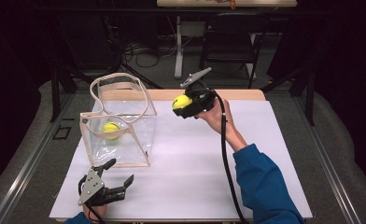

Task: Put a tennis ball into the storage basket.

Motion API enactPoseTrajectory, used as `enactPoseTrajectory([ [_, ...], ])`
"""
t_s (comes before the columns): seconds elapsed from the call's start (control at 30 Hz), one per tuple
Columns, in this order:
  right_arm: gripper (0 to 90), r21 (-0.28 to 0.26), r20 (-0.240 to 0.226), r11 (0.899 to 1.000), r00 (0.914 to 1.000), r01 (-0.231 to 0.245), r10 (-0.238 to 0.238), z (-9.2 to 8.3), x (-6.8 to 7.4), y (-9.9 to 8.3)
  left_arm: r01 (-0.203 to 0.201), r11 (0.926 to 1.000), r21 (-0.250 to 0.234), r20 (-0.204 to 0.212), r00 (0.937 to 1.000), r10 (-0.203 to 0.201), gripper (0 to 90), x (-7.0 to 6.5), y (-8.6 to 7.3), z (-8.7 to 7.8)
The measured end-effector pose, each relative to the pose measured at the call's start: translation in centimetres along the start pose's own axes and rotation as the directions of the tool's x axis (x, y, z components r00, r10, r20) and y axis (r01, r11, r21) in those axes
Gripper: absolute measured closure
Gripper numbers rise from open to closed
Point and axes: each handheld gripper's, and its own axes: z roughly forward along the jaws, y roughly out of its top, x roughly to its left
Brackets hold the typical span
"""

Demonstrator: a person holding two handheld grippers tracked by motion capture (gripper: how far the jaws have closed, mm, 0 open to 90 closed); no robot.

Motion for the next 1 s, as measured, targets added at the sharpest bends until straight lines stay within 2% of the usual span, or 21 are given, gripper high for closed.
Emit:
enactPoseTrajectory([
  [0.33, 26.4, -0.001, -0.002, 1.0, 0.9998, 0.019, -0.019, 0.6, 0.6, 0.8, 0.0, 1.0, -0.003, 0.0, 1.0, 0.0, 15.8, 0.0, 0.0, 0.0],
  [0.67, 26.4, -0.031, -0.002, 0.999, 0.9994, 0.036, -0.036, 0.6, 1.4, 1.9, 0.001, 1.0, -0.002, 0.003, 1.0, -0.001, 15.8, 0.0, 0.0, 0.0],
  [1.0, 26.4, -0.053, 0.001, 0.998, 0.9995, 0.031, -0.031, 0.7, 1.5, 2.2, 0.007, 1.0, -0.003, 0.005, 1.0, -0.007, 15.8, 0.1, -0.1, 0.0],
])
